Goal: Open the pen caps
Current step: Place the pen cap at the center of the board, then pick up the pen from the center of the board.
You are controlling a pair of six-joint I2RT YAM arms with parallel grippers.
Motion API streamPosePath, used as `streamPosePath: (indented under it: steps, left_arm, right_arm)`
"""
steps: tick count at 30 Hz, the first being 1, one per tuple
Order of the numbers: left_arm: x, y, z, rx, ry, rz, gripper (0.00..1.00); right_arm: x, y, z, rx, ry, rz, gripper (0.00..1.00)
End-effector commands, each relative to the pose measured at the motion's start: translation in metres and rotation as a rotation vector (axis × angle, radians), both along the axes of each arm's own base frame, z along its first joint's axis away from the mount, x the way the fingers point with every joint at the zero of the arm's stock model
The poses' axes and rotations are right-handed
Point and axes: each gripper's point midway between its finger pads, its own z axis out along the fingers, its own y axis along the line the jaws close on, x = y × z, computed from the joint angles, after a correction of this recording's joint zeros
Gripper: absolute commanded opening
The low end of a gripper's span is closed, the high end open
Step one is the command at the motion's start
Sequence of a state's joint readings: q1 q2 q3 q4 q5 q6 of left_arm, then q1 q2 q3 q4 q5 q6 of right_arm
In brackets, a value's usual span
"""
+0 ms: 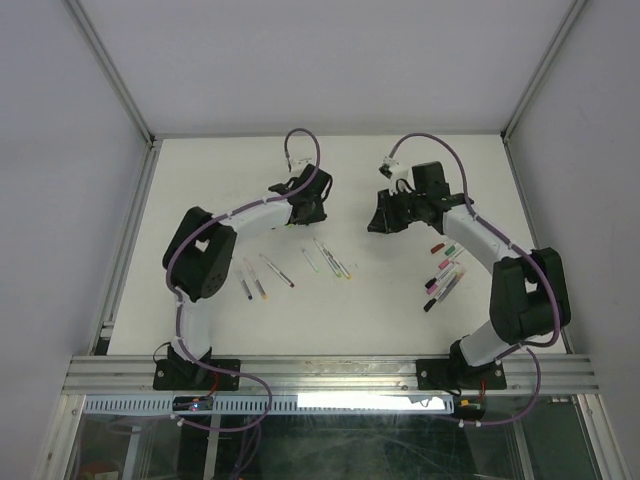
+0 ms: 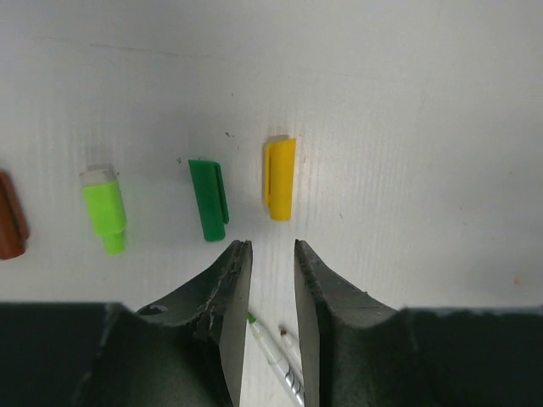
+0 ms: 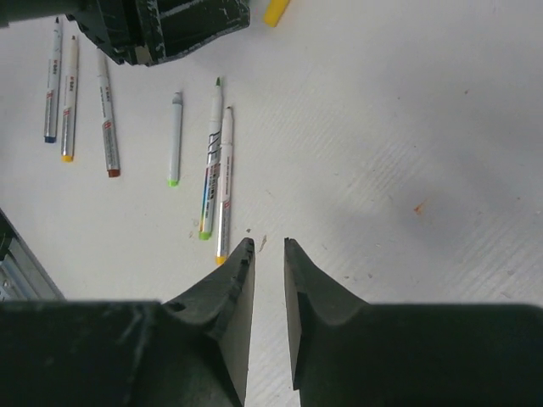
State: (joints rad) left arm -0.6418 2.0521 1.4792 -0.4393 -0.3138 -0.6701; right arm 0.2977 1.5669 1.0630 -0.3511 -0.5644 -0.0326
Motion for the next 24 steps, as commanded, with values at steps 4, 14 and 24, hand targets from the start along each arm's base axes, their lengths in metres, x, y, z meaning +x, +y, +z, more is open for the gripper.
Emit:
streamPosePath:
  steps: [4, 14, 24]
  left_arm:
    - [-0.024, 0.003, 0.131, -0.133, -0.226, -0.105, 0.3]
    - [-0.115, 0.035, 0.224, -0.33, -0.504, -0.342, 0.68]
    - [-0.172, 0.06, 0.252, -0.431, -0.633, -0.43, 0.87]
  right_arm:
    - [-0.021, 0.0, 0.057, 0.095, -0.191, 0.192, 0.23]
    - [-0.045, -0.031, 0.12, 0.19, -0.437, 0.26, 0.25]
    - [-0.067, -0.046, 0.149, 0.232, -0.632, 0.317, 0.4]
